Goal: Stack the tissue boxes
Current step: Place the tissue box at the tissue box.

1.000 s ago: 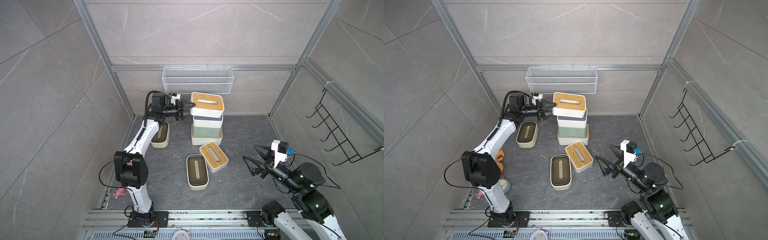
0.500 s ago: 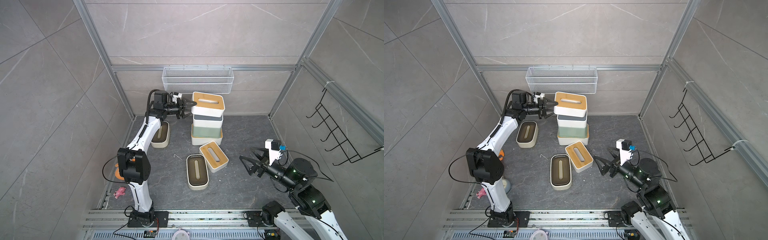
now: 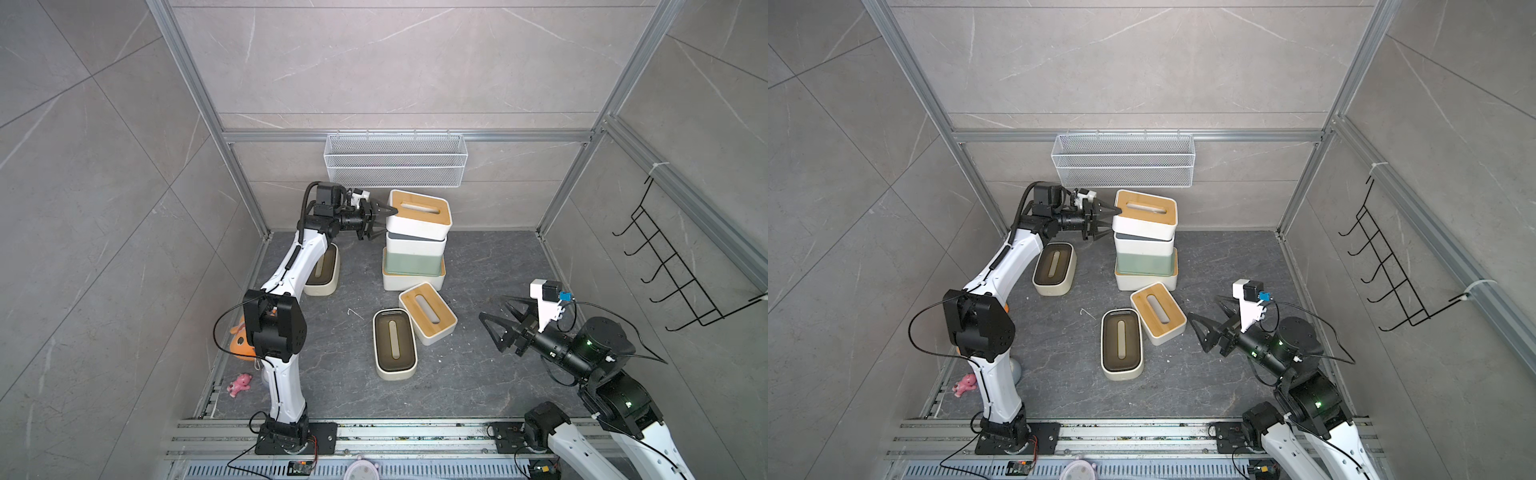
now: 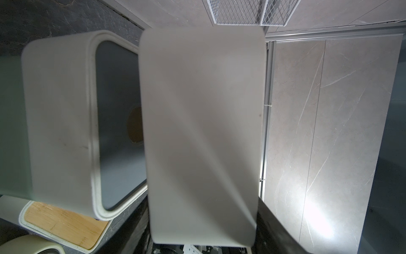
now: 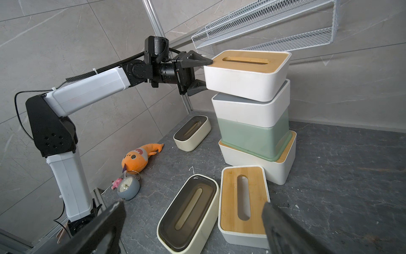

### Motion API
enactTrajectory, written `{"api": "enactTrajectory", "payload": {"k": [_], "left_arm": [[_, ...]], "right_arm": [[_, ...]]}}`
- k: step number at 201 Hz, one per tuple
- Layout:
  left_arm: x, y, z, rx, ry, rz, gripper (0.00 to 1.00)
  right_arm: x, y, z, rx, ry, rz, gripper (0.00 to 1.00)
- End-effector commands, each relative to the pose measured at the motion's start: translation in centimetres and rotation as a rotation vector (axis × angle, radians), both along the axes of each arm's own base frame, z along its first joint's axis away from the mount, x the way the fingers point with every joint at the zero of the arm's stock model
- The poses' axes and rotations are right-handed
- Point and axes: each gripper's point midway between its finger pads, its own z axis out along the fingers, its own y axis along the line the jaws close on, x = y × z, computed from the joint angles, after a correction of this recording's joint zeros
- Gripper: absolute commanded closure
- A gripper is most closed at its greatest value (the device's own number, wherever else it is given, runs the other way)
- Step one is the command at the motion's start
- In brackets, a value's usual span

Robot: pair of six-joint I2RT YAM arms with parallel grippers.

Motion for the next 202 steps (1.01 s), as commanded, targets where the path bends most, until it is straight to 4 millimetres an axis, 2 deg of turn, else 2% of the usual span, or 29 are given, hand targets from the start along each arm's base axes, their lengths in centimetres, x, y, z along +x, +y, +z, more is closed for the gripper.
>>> {"api": "enactTrajectory", "payload": {"k": [1, 44, 89, 135, 202], "left_arm": [[-0.7, -0.4, 3.7, -0.033, -0.134, -0.042, 0.75], [-0.6, -0.3, 3.1, -0.019, -0.123, -0.036, 0.71], [-0.5, -0.1, 2.9, -0.011, -0.121, -0.028, 0.55], [-0.5, 0.1, 2.7, 0.007, -0.128, -0.016, 0.43], [-0.2, 0.5, 2.1, 0.032, -0.114, 0.003, 0.35]], "right_arm": [[-0.3, -0.3, 0.8, 0.009, -0.008, -0.010, 0.00], [-0.1, -0.1, 0.6, 0.008, 0.002, -0.008, 0.00], [-0.1, -0.2, 0.6, 0.010, 0.003, -0.011, 0.00], [-0.1, -0.2, 0.4, 0.015, 0.011, -0.010, 0.00], [0.0, -0.2, 0.2, 0.016, 0.017, -0.012, 0.00]]}}
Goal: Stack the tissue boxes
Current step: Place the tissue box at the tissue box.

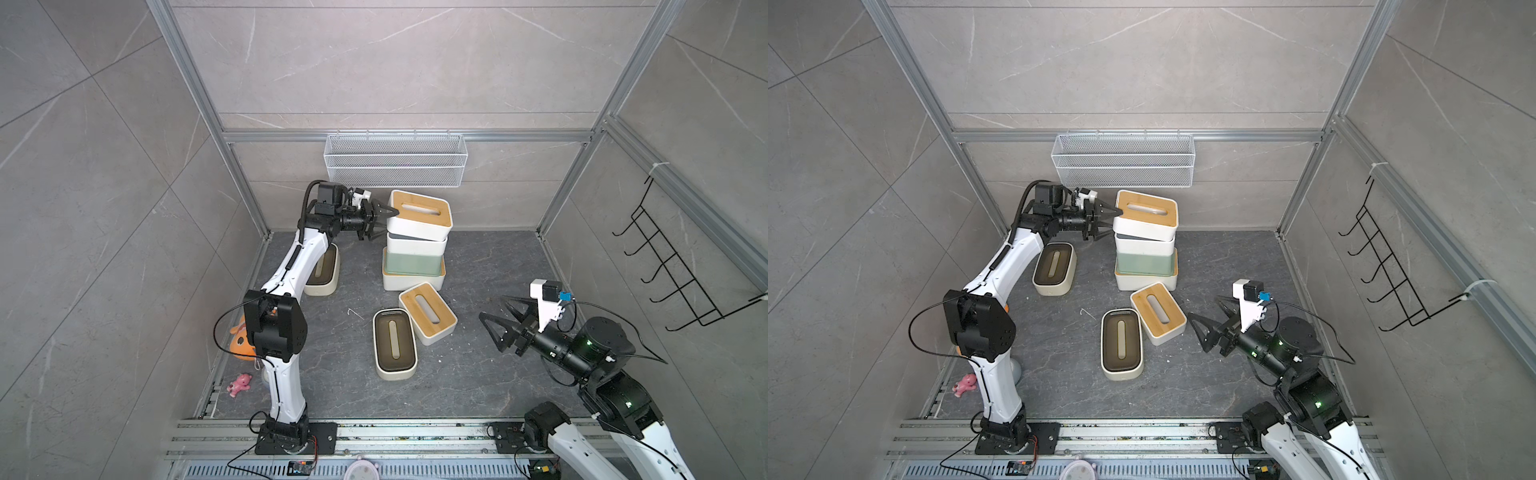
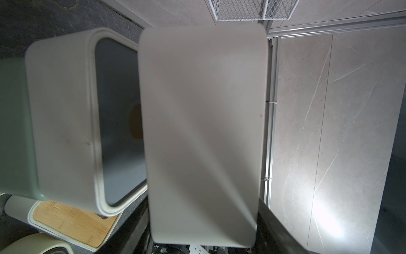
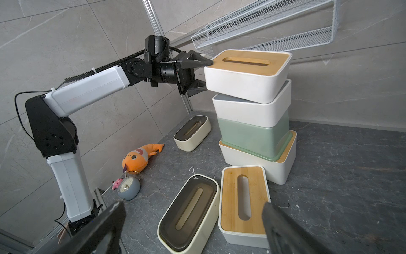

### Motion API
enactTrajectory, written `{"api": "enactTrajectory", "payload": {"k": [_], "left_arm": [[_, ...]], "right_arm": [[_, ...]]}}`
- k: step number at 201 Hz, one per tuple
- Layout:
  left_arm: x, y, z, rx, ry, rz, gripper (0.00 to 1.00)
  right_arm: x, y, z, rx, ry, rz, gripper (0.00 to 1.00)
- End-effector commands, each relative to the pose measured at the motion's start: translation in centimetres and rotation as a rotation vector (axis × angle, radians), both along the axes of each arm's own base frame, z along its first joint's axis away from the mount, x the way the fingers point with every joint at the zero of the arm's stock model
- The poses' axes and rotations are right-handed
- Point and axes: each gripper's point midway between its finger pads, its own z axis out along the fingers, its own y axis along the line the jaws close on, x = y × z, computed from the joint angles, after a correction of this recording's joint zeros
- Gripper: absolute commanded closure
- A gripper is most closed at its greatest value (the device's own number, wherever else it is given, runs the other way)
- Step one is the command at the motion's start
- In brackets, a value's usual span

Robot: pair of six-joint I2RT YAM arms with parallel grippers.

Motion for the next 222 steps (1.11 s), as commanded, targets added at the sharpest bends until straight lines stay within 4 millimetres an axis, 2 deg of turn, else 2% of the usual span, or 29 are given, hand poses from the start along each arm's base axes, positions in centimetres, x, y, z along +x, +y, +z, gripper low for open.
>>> {"api": "enactTrajectory", "payload": {"k": [1, 90, 222], "left_arm": [[-0.1, 0.5, 2.2, 0.001, -0.092, 0.003, 0.35], [0.3, 1.6, 1.2, 0.042, -0.080, 0.043, 0.30], [0.5, 2.1, -0.4, 0.114, -0.076, 0.055, 0.22]], "right_arm": [[0.0, -0.2, 0.2, 0.014, 0.014, -0.011, 0.00], [0.2, -0.1, 0.3, 0.018, 0.020, -0.014, 0.00], [0.9, -0.2, 0.3, 0.020, 0.031, -0.035, 0.00]]}}
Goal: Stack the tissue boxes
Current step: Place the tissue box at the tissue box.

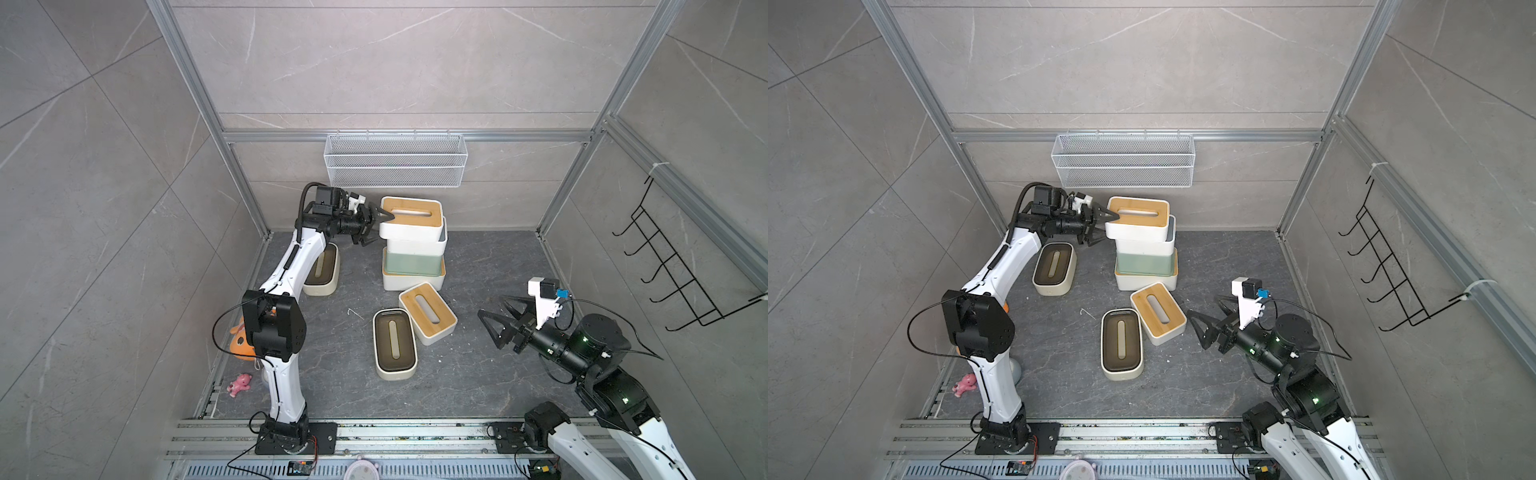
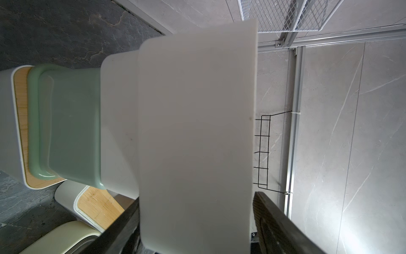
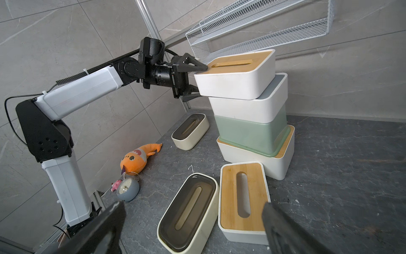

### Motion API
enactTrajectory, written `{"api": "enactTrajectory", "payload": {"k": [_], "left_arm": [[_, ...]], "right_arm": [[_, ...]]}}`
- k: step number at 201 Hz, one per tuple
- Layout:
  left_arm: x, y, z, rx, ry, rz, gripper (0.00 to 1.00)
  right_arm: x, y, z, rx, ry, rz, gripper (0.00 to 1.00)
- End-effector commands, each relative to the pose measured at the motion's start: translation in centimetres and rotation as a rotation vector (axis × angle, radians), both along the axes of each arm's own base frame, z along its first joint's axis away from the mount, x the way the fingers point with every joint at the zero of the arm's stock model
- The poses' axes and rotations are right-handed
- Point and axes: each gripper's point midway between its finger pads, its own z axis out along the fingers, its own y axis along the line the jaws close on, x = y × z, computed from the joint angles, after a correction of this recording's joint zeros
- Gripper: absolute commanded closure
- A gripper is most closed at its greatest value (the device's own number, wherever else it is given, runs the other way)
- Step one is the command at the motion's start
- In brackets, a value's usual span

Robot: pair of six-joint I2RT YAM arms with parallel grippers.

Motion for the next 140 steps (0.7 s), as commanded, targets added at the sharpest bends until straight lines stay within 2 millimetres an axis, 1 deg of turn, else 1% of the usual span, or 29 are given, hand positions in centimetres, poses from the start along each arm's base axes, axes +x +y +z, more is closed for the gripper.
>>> {"api": "enactTrajectory", "payload": {"k": [1, 16, 29, 74, 91, 109, 116, 140], "left_arm": [[-0.2, 0.4, 2.1, 0.008, -0.080, -0.010, 0.22], [-0.1, 0.4, 2.0, 0.010, -0.078, -0.010, 0.21], [-0.1, 0.5, 2.0, 0.015, -0.081, -0.007, 0.17], [-0.1, 0.5, 2.0, 0.023, -0.086, -0.007, 0.13], [0.0, 0.6, 1.8, 0.033, -0.084, -0.004, 0.06], [0.0, 0.7, 1.6, 0.044, -0.082, -0.001, 0.04], [0.0, 0.7, 1.6, 0.046, -0.082, 0.000, 0.01], [0.1, 0.8, 1.5, 0.058, -0.084, 0.004, 0.01]], "right_arm": [[0.2, -0.2, 0.7, 0.014, -0.003, -0.017, 0.00], [0.5, -0.2, 0.7, 0.012, 0.006, -0.026, 0.00], [0.7, -0.2, 0.6, 0.012, 0.015, -0.034, 0.00], [1.1, -0.6, 0.9, 0.019, 0.010, -0.067, 0.00], [1.3, -0.7, 0.9, 0.019, 0.012, -0.072, 0.00], [1.4, -0.8, 0.9, 0.023, 0.013, -0.086, 0.00], [1.5, -0.9, 0.9, 0.022, 0.013, -0.091, 0.00], [1.6, -0.9, 1.1, 0.025, 0.001, -0.097, 0.00]]}}
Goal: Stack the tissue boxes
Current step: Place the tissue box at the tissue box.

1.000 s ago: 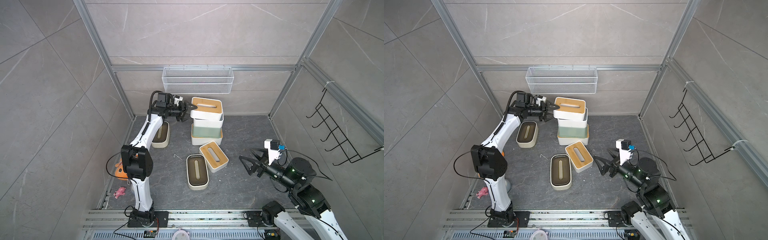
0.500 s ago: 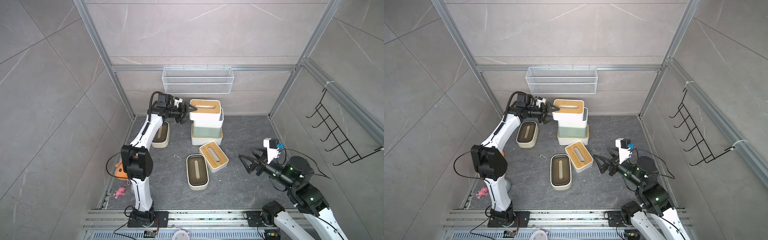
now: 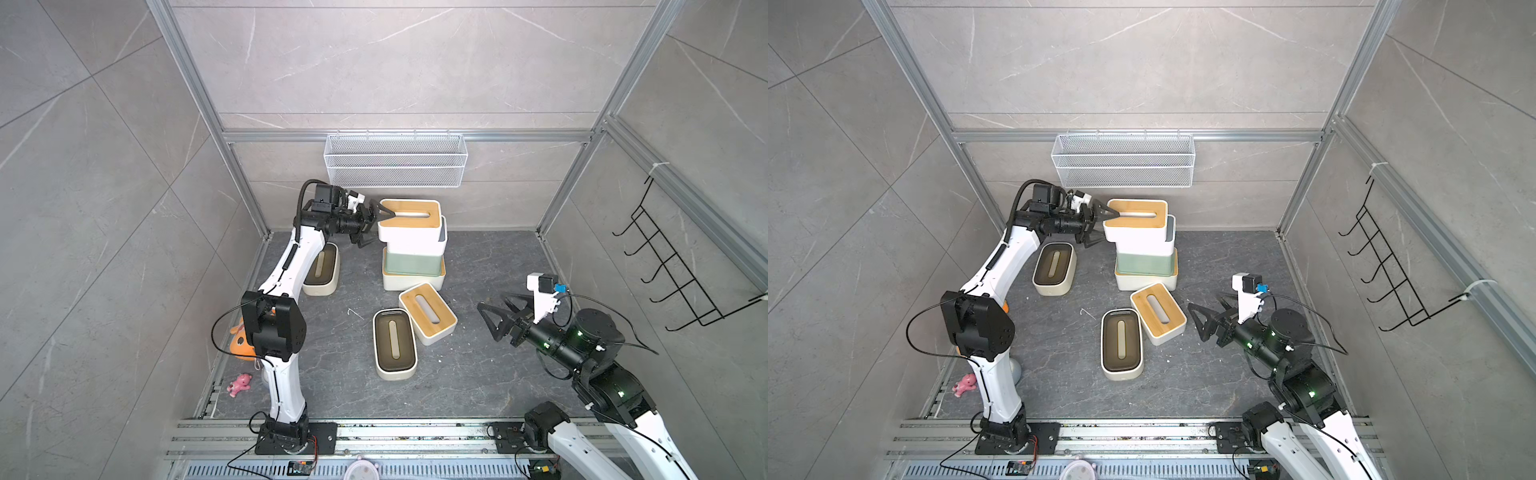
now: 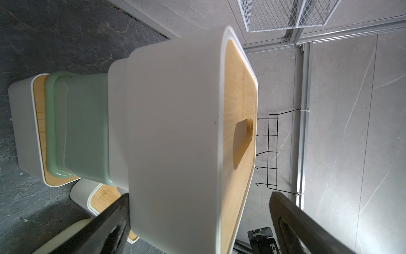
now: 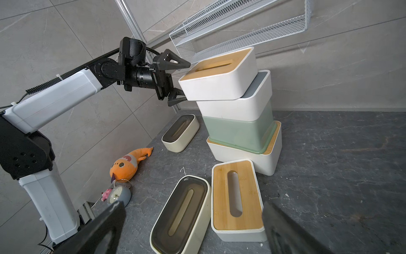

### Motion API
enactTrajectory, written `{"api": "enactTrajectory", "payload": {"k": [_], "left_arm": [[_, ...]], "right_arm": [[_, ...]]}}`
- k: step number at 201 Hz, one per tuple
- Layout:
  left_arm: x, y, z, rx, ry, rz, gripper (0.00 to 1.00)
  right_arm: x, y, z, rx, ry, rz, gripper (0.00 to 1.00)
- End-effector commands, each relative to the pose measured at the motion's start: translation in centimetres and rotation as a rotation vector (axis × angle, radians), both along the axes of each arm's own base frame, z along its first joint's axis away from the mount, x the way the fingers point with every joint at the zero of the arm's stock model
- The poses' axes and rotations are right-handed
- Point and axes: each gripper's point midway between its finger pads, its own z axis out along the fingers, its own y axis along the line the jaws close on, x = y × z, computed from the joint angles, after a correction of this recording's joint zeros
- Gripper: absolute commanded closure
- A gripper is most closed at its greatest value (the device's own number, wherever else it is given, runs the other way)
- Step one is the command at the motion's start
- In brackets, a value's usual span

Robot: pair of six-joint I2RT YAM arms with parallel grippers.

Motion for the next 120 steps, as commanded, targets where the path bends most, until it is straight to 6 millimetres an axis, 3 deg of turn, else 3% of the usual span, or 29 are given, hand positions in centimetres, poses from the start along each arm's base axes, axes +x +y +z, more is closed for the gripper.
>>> {"api": "enactTrajectory", "payload": {"k": [1, 50, 120], "left_arm": [[0.2, 0.4, 1.4, 0.011, -0.050, 0.000, 0.01], [0.3, 0.6, 1.1, 0.034, -0.051, 0.010, 0.01], [0.1, 1.5, 2.7, 0.077, -0.090, 0.039, 0.01]], "right_arm": [[0.1, -0.3, 1.5, 0.023, -0.036, -0.021, 0.00], [0.4, -0.1, 1.5, 0.025, -0.027, -0.016, 0.00], [1.6, 0.2, 2.1, 0.064, 0.008, -0.038, 0.00]]}}
